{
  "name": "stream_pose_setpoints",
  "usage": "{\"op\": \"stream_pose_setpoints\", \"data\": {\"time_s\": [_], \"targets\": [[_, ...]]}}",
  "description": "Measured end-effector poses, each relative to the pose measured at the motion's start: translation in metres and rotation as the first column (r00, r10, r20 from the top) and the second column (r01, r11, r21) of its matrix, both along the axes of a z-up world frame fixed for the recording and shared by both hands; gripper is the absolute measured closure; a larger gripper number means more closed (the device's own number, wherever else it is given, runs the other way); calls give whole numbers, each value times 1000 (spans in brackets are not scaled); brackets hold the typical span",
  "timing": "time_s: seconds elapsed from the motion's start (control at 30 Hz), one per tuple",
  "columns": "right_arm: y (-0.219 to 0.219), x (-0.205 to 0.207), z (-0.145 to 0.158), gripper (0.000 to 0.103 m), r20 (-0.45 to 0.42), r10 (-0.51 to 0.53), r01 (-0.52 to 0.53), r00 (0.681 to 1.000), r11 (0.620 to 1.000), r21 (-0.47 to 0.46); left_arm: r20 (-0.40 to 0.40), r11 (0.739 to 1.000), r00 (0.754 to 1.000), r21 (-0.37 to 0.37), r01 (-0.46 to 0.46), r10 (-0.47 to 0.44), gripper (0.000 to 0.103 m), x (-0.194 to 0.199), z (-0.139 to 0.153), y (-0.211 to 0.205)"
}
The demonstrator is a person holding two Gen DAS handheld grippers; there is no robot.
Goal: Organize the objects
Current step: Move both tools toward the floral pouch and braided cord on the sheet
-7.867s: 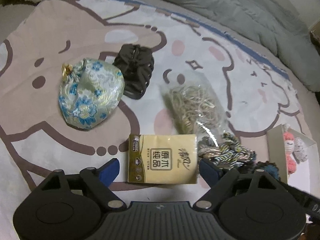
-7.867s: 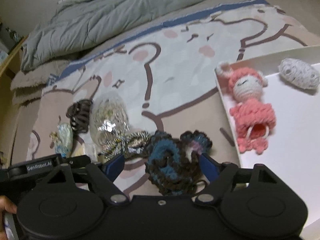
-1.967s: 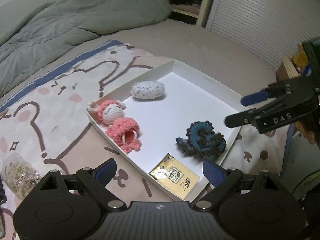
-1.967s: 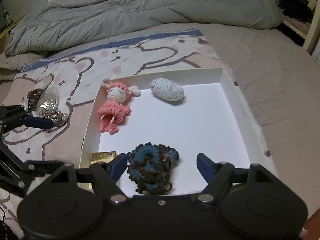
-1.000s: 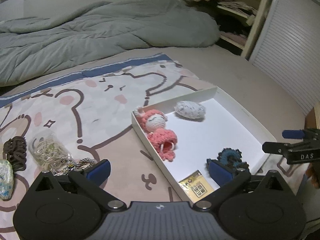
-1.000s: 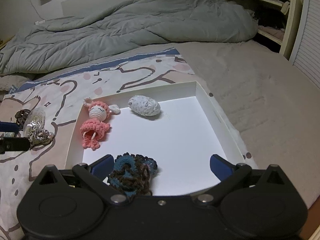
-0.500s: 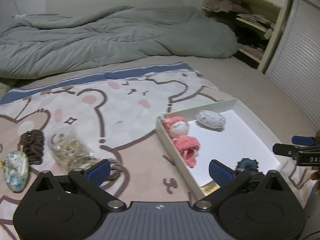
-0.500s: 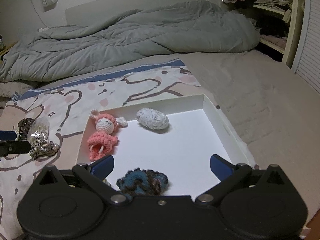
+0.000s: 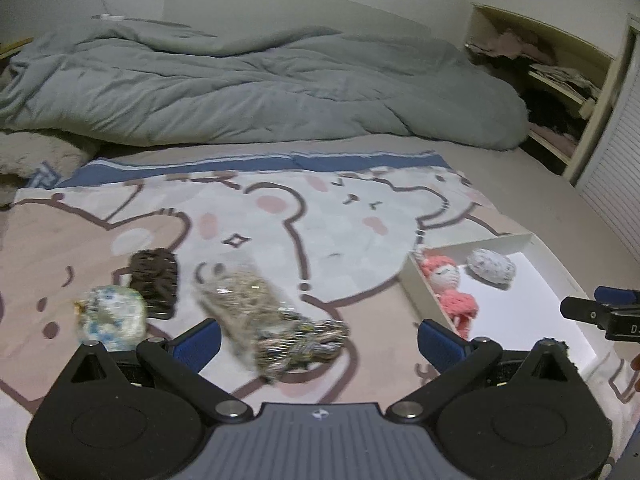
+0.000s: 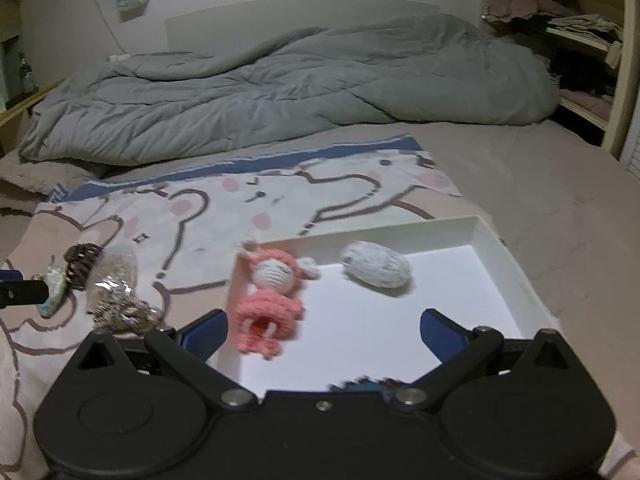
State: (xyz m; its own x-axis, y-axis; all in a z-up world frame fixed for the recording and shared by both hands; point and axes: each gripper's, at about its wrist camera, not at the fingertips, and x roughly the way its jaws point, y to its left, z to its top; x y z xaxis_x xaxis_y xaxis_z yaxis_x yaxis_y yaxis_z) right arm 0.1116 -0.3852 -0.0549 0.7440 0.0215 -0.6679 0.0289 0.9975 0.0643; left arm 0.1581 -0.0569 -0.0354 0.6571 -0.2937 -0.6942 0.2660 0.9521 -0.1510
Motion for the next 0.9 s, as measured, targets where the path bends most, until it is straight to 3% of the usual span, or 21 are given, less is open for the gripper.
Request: {"op": "stream_pose_setpoints", "data": {"time_s": [0.53,0.9], "targets": [[82,28,1,0,31,166,-166,986,986,12,30,988,987,16,-156,156,0,8,1,80],[132,42,-9,0,16,271,-271,962,962,3,-13,947,947,-2,-322,322,0,28,-19,132]]}}
